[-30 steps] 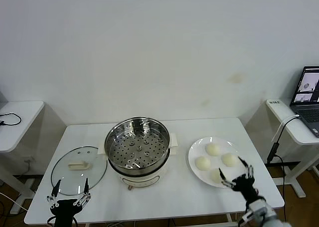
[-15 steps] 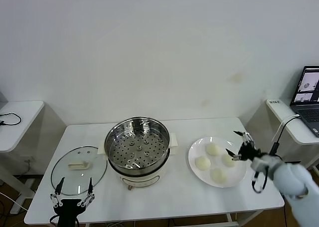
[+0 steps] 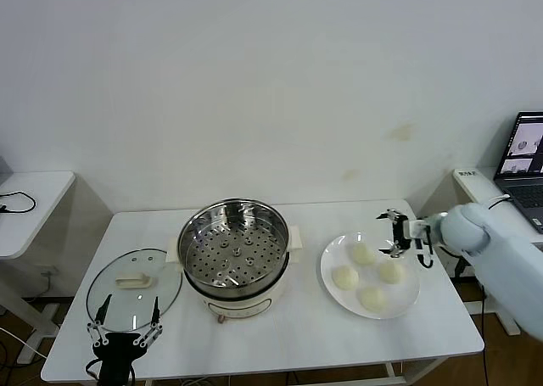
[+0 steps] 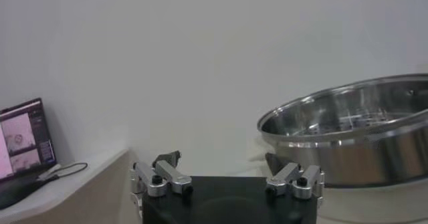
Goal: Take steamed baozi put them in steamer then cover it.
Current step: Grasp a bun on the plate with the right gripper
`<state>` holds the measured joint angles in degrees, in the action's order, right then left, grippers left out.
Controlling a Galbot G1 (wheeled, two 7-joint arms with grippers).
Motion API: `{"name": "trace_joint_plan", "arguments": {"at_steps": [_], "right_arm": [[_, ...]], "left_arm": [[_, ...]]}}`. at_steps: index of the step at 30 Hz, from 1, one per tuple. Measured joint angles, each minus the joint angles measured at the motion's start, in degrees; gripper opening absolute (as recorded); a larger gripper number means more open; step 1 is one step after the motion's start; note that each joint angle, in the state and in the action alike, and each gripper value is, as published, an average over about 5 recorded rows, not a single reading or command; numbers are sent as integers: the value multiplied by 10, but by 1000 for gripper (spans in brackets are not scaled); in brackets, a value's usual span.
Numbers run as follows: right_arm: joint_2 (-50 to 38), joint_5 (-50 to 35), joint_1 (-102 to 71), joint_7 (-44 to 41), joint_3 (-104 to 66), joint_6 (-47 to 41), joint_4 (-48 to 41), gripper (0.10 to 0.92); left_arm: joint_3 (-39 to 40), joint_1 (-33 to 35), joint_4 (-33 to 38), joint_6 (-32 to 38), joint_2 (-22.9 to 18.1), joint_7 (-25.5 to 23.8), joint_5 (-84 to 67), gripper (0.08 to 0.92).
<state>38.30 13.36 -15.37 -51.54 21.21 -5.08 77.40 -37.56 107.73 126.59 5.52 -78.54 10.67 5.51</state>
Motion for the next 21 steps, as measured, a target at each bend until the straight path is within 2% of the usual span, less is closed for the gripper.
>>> {"name": "trace_joint_plan", "arguments": {"at_steps": [11,21], "right_arm": [[81,11,101,-49,133,5,-135,823],[134,26,125,-59,177,7,-208,823]], "left_arm": [[-15,11,5,4,-1,-6,5,823],[-22,17,10,8,-3,-7,11,823]]}}
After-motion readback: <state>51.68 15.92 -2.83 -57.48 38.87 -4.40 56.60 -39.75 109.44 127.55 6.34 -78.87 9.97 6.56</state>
